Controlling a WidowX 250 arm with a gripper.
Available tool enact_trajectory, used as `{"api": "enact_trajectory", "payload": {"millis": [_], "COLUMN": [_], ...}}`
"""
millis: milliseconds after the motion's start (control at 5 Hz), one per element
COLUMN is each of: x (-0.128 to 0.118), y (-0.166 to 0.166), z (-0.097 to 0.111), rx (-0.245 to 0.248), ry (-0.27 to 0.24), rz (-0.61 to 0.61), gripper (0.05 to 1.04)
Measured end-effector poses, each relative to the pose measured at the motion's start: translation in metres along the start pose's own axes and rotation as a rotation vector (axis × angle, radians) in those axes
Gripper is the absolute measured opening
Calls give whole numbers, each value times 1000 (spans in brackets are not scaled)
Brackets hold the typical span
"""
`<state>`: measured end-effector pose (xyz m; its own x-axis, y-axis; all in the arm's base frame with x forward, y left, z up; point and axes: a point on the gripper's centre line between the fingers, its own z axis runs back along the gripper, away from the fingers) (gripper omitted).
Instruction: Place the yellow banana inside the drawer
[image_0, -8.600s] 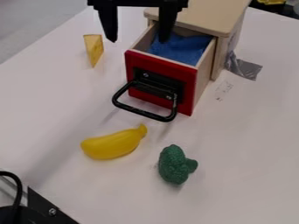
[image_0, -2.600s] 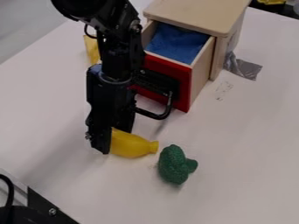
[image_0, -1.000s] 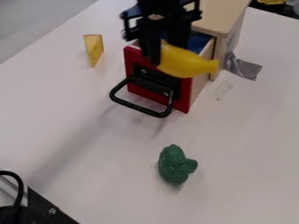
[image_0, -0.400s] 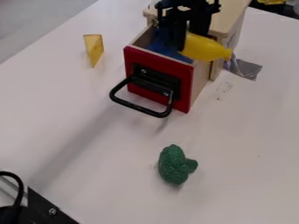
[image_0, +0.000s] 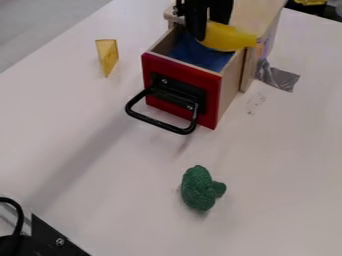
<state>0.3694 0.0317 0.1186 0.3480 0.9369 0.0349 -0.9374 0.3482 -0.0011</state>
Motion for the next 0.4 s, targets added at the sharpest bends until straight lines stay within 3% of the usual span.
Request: {"api": "enact_trajectory", "payload": {"millis": [400], "x": [24], "y": [-8], "z": [0], "rx": [-3], "ry": [-30], "rz": [51], "gripper": [525]}}
